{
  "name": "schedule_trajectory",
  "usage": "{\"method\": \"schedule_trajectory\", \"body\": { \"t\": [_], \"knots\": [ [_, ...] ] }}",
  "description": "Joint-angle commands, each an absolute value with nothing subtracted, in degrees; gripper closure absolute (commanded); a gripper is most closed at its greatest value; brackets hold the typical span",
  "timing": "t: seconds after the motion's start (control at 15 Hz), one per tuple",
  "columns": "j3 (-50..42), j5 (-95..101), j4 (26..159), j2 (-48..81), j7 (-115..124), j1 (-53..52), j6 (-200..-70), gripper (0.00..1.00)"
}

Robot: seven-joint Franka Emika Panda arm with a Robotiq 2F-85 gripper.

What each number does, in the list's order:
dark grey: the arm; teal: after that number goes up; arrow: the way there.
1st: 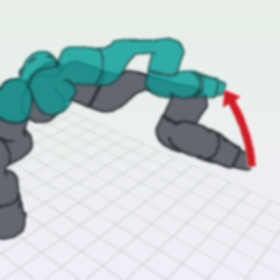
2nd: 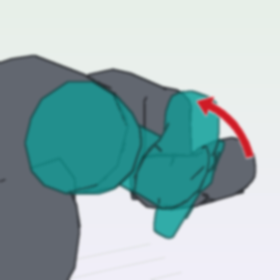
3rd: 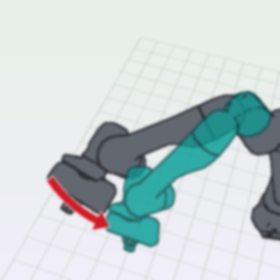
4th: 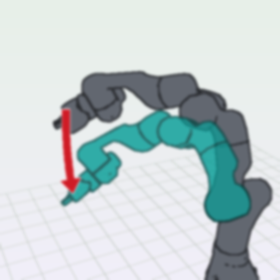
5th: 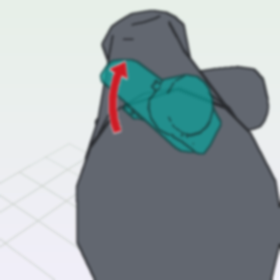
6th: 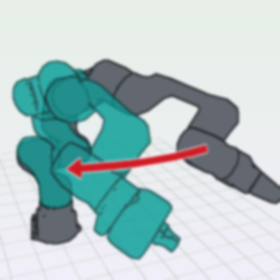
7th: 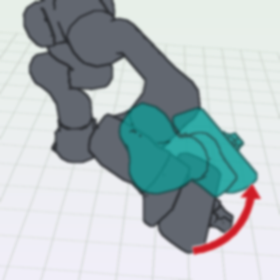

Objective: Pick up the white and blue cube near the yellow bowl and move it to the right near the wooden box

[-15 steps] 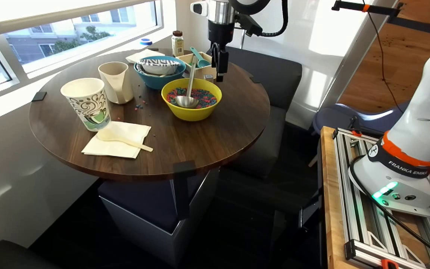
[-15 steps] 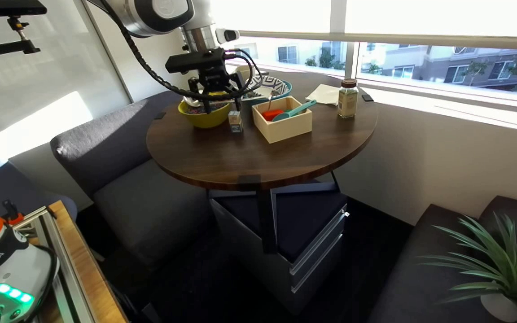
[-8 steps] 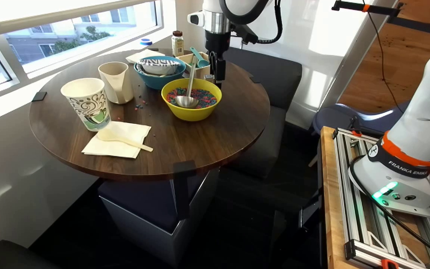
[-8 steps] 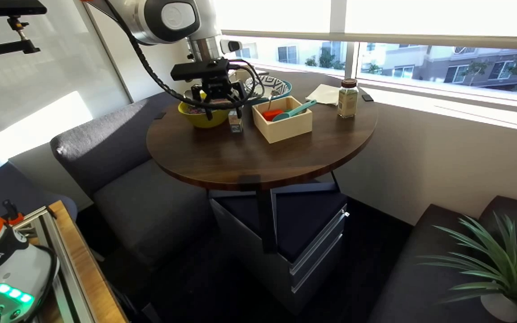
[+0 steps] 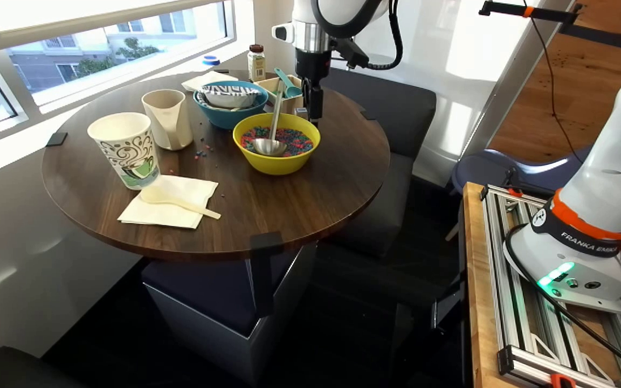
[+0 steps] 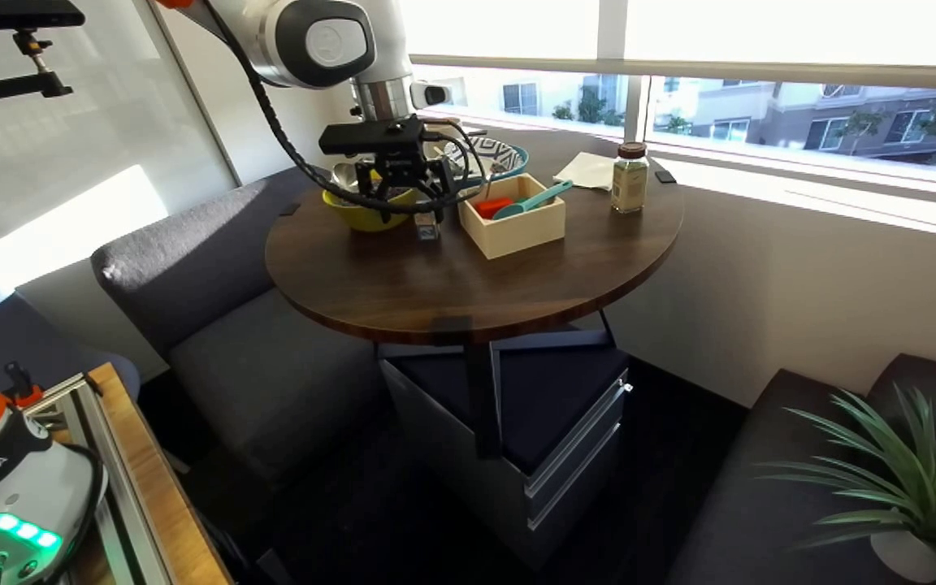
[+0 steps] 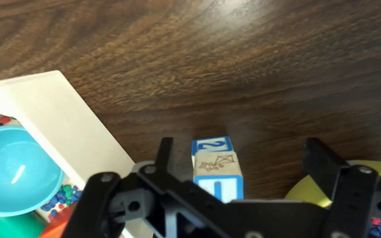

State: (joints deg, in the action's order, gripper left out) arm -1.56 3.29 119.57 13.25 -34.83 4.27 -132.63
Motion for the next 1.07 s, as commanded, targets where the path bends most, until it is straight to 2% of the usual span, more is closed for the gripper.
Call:
{"method": "schedule_trajectory", "body": {
  "t": [0.0,0.73,1.0],
  "knots": [
    [-0.27,1.10,117.89,15.15,-37.64,5.65,-133.68,0.00],
    [1.01,-3.91,117.72,16.88,-46.80,7.86,-137.14,0.00],
    [1.34,-5.17,117.76,17.48,-48.65,8.27,-137.68,0.39]
  ]
}}
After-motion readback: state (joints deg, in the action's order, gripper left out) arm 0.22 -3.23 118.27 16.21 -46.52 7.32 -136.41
